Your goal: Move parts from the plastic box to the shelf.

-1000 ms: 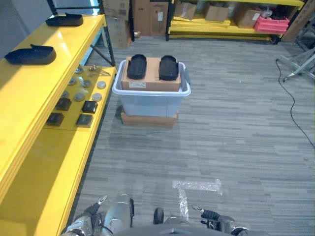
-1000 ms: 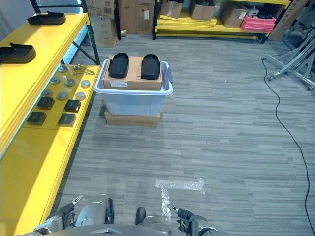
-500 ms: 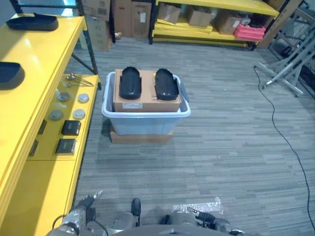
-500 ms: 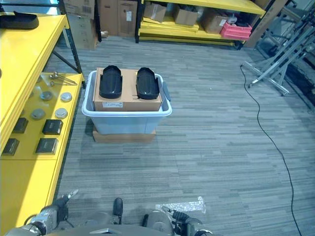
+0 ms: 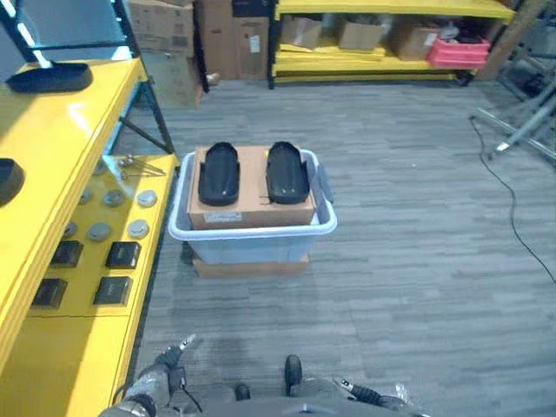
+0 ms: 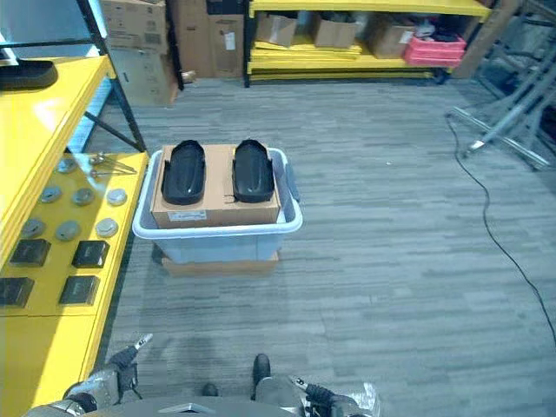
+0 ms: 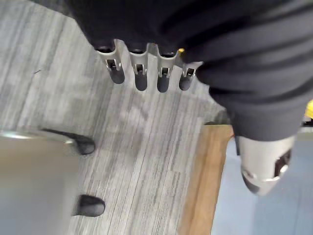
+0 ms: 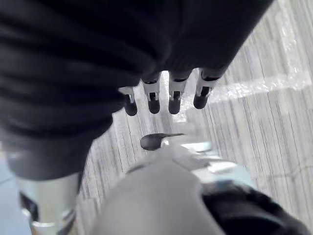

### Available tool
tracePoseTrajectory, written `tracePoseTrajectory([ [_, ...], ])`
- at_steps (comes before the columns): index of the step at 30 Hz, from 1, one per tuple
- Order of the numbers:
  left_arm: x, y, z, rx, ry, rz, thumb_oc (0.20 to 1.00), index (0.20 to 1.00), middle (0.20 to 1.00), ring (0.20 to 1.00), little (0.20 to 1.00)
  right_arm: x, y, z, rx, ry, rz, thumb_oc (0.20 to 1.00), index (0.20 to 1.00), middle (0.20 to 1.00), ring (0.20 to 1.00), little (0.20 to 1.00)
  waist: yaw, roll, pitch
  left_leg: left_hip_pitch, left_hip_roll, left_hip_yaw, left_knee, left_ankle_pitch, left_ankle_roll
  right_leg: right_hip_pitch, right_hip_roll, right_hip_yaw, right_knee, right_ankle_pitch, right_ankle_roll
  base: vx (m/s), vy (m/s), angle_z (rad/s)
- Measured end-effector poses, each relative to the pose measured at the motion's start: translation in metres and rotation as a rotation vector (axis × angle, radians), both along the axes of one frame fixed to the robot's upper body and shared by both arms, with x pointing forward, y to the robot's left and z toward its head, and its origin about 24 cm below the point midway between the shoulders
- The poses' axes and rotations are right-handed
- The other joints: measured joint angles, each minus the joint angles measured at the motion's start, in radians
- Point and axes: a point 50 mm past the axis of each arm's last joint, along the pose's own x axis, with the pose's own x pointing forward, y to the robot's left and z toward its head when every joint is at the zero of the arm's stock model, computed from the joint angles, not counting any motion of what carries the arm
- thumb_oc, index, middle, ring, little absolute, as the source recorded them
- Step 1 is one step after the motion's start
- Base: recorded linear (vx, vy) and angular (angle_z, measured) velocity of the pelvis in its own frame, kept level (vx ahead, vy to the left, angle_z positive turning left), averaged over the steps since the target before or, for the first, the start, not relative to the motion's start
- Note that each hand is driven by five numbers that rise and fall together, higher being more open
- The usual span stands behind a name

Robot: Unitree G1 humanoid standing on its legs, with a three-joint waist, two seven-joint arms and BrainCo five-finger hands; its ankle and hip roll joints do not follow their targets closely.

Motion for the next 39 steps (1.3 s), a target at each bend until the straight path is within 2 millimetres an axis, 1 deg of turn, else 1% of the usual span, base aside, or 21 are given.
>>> tracePoseTrajectory([
  [1,-0.006,-0.002,-0.002,-0.014,0.018,0.014,1.000,1.000,1.000,1.000,1.000,0.003,-0.007,0.002,-0.022,-0.007,0.005,1.000,1.000,1.000,1.000,1.000,0.008,0.000,0.002,-0.058,0.018,0.008,0.078,-0.010,-0.015,0.000,0.003,-0.016,0.000,-0.005,-0.011,0.17,-0.006,0.26],
  [3,-0.006,-0.001,-0.002,-0.019,0.024,0.021,1.000,1.000,1.000,1.000,1.000,0.003,-0.014,0.004,-0.045,-0.012,0.005,1.000,1.000,1.000,1.000,1.000,0.006,0.007,0.002,-0.103,0.074,0.053,0.047,-0.015,-0.027,0.008,0.013,-0.064,0.000,-0.024,-0.028,0.22,0.087,0.61],
  [4,-0.011,0.000,-0.003,-0.017,0.039,0.017,1.000,1.000,1.000,1.000,1.000,0.013,-0.022,0.009,-0.070,-0.039,0.002,1.000,1.000,1.000,1.000,1.000,0.019,0.016,0.007,-0.110,0.112,0.078,-0.106,-0.012,-0.030,0.017,0.025,-0.081,0.000,-0.042,-0.009,0.27,0.136,0.54],
  [6,-0.011,0.000,-0.003,-0.007,0.043,-0.006,1.000,1.000,1.000,1.000,1.000,0.015,-0.029,0.011,-0.089,-0.058,-0.015,1.000,1.000,1.000,1.000,1.000,0.022,0.030,0.015,-0.081,0.128,0.075,-0.359,0.053,-0.068,0.020,0.041,-0.093,0.000,-0.056,0.009,0.19,0.134,0.31],
  [8,-0.013,0.002,-0.003,-0.001,0.052,-0.009,1.000,1.000,1.000,1.000,1.000,0.026,-0.031,0.015,-0.093,-0.096,-0.021,1.000,1.000,1.000,1.000,1.000,0.030,0.043,0.038,-0.084,0.145,0.068,-0.433,0.119,-0.076,0.035,0.060,-0.095,0.000,-0.058,0.010,0.20,0.213,-0.04],
  [10,-0.022,0.005,-0.005,0.018,0.093,-0.032,1.000,1.000,1.000,1.000,1.000,0.037,-0.029,0.018,-0.089,-0.137,-0.015,1.000,1.000,1.000,1.000,1.000,0.041,0.040,0.047,-0.065,0.160,0.078,-0.433,0.159,-0.062,0.060,0.068,-0.102,-0.004,-0.080,0.001,0.22,0.227,-0.16],
  [13,-0.031,0.006,-0.007,0.035,0.126,-0.063,1.000,1.000,1.000,1.000,1.000,0.029,-0.028,0.016,-0.048,-0.157,-0.140,1.000,1.000,1.000,1.000,1.000,0.047,0.037,0.047,-0.012,0.152,0.080,-0.430,0.166,-0.043,0.093,0.066,-0.104,0.001,-0.109,0.011,0.14,0.132,0.09],
  [15,-0.033,0.007,-0.008,0.041,0.132,-0.066,1.000,1.000,1.000,1.000,1.000,0.025,-0.028,0.014,-0.015,-0.176,-0.235,1.000,1.000,1.000,1.000,1.000,0.049,0.051,0.041,0.036,0.152,0.078,-0.424,0.162,-0.019,0.086,0.067,-0.105,0.043,-0.128,0.026,0.11,0.114,0.03],
  [16,-0.030,0.010,-0.007,0.052,0.125,-0.066,1.000,1.000,1.000,1.000,1.000,0.021,-0.024,0.012,0.000,-0.179,-0.257,1.000,1.000,1.000,1.000,1.000,0.039,0.050,0.044,0.060,0.139,0.078,-0.463,0.154,0.011,0.068,0.054,-0.103,0.100,-0.149,0.039,0.10,0.047,-0.05],
  [18,-0.014,0.018,-0.001,0.092,0.085,-0.092,1.000,1.000,1.000,1.000,1.000,0.030,-0.014,0.014,0.029,-0.239,-0.229,1.000,1.000,1.000,1.000,1.000,0.025,0.071,0.070,0.090,0.142,0.075,-0.497,0.164,0.055,-0.091,0.015,-0.096,0.444,-0.198,0.062,0.07,-0.068,0.05],
  [19,-0.005,0.023,0.003,0.126,0.064,-0.123,1.000,1.000,1.000,1.000,1.000,0.035,-0.008,0.014,0.040,-0.273,-0.201,1.000,1.000,1.000,1.000,1.000,0.015,0.073,0.071,0.096,0.133,0.064,-0.496,0.165,0.049,-0.143,-0.013,-0.090,0.511,-0.244,0.076,0.07,-0.135,0.35],
  [20,0.004,0.030,0.007,0.157,0.031,-0.151,1.000,1.000,1.000,1.000,1.000,0.033,-0.002,0.013,0.051,-0.283,-0.186,1.000,1.000,1.000,1.000,1.000,0.007,0.073,0.071,0.099,0.119,0.058,-0.496,0.154,0.037,-0.156,-0.039,-0.069,0.468,-0.253,0.088,0.14,-0.191,0.54],
  [21,0.028,0.041,0.020,0.199,-0.057,-0.175,1.000,1.000,1.000,1.000,1.000,0.039,0.005,0.015,0.057,-0.331,-0.166,1.000,1.000,1.000,1.000,1.000,-0.007,0.058,0.066,0.091,0.085,0.044,-0.496,0.149,0.037,-0.176,-0.084,-0.033,0.317,-0.237,0.105,0.13,-0.152,0.49],
  [23,0.046,0.049,0.030,0.220,-0.129,-0.168,1.000,1.000,1.000,1.000,1.000,0.052,0.006,0.022,0.054,-0.418,-0.149,1.000,1.000,1.000,1.000,1.000,-0.023,0.047,0.062,0.096,0.060,0.035,-0.496,0.142,0.045,-0.168,-0.106,0.016,0.186,-0.171,0.122,0.13,-0.115,0.28],
  [25,0.047,0.050,0.032,0.215,-0.150,-0.148,1.000,1.000,1.000,1.000,1.000,0.062,0.007,0.028,0.034,-0.478,-0.116,1.000,1.000,1.000,1.000,1.000,-0.021,0.049,0.063,0.123,0.054,0.045,-0.496,0.129,0.052,-0.137,-0.105,0.009,0.140,-0.116,0.126,0.17,-0.129,-0.06],
  [27,0.040,0.045,0.029,0.185,-0.157,-0.137,1.000,1.000,1.000,1.000,1.000,0.073,0.006,0.036,0.001,-0.549,-0.088,1.000,1.000,1.000,1.000,1.000,-0.015,0.046,0.043,0.151,0.053,0.045,-0.496,0.104,0.043,-0.062,-0.078,-0.016,0.094,-0.078,0.124,0.16,-0.123,-0.09],
  [29,0.030,0.043,0.025,0.169,-0.133,-0.140,1.000,1.000,1.000,1.000,1.000,0.077,0.004,0.041,-0.028,-0.589,-0.069,1.000,1.000,1.000,1.000,1.000,-0.012,0.024,0.023,0.155,0.042,0.047,-0.496,0.106,0.046,-0.006,-0.069,-0.015,0.047,-0.021,0.116,0.10,-0.108,-0.04],
  [31,0.021,0.031,0.017,0.123,-0.096,-0.148,1.000,1.000,1.000,1.000,1.000,0.095,-0.002,0.056,-0.068,-0.667,-0.055,1.000,1.000,1.000,1.000,1.000,-0.002,0.022,0.022,0.154,0.052,0.047,-0.496,0.106,0.041,0.023,-0.056,-0.024,-0.003,-0.006,0.118,-0.01,-0.093,-0.01],
  [33,0.007,0.009,0.007,0.059,-0.048,-0.176,1.000,1.000,1.000,1.000,1.000,0.125,-0.025,0.090,-0.158,-0.803,-0.026,1.000,1.000,1.000,1.000,1.000,-0.005,0.030,0.023,0.131,0.080,0.046,-0.495,0.113,0.029,0.006,-0.029,-0.036,-0.002,-0.008,0.110,-0.04,-0.101,0.07],
  [36,0.001,0.004,0.004,0.051,-0.014,-0.219,1.000,1.000,1.000,1.000,1.000,0.158,-0.045,0.134,-0.255,-0.948,-0.006,1.000,1.000,1.000,1.000,1.000,-0.004,0.025,0.051,0.089,0.099,0.047,-0.470,0.110,0.013,-0.024,-0.013,-0.041,-0.002,-0.001,0.087,-0.01,-0.038,0.01],
  [39,-0.007,0.012,0.002,0.082,0.034,-0.241,1.000,1.000,1.000,1.000,1.000,0.185,-0.059,0.171,-0.333,-1.054,-0.045,1.000,1.000,1.000,1.000,1.000,0.006,0.022,0.077,0.063,0.112,0.048,-0.459,0.104,0.001,-0.037,0.002,-0.038,-0.007,-0.001,0.075,0.02,-0.035,-0.03],
])
